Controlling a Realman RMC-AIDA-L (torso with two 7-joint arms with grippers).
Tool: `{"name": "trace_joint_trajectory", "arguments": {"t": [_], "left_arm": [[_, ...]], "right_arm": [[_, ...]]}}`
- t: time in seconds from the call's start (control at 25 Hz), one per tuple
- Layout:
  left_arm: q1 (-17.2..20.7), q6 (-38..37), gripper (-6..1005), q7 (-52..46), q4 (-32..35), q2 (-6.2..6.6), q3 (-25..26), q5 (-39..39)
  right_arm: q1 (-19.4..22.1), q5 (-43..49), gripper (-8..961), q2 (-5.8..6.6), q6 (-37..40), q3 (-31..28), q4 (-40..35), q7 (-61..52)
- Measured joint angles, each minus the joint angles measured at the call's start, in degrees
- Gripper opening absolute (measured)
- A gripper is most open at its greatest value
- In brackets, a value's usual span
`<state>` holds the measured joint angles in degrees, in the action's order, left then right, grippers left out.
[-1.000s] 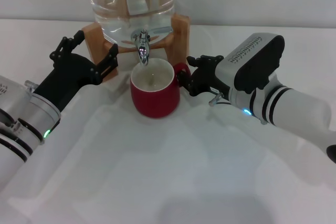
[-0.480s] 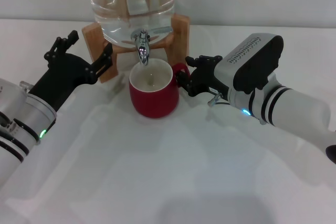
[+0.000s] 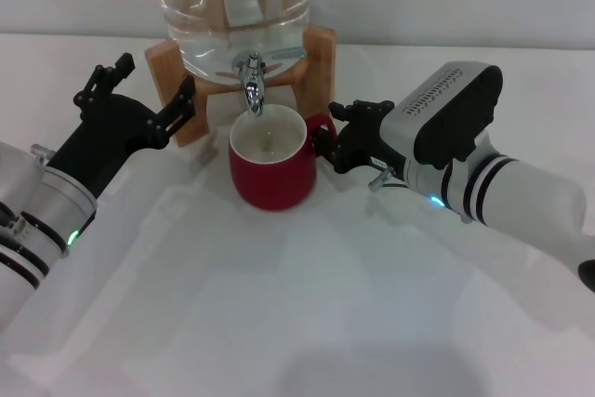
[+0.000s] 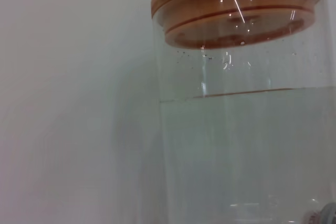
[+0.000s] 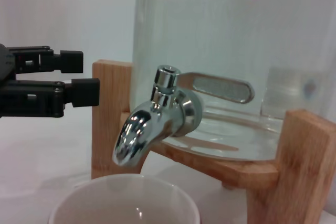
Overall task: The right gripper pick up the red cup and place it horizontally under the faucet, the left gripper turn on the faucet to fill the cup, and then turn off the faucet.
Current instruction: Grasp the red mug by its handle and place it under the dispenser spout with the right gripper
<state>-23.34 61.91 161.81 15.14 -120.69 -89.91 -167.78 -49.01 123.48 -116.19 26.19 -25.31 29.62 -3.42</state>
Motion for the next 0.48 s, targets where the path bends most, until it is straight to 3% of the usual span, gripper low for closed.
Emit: {"name": "trace_joint_trajectory", "arguments": {"t": [0.48], "left_arm": [[2.80, 3.20, 874, 0.09, 0.28, -0.07, -0.53, 0.03]], "right_arm": [[0.32, 0.01, 397, 0.00, 0.16, 0.46, -0.04, 0.00]]}}
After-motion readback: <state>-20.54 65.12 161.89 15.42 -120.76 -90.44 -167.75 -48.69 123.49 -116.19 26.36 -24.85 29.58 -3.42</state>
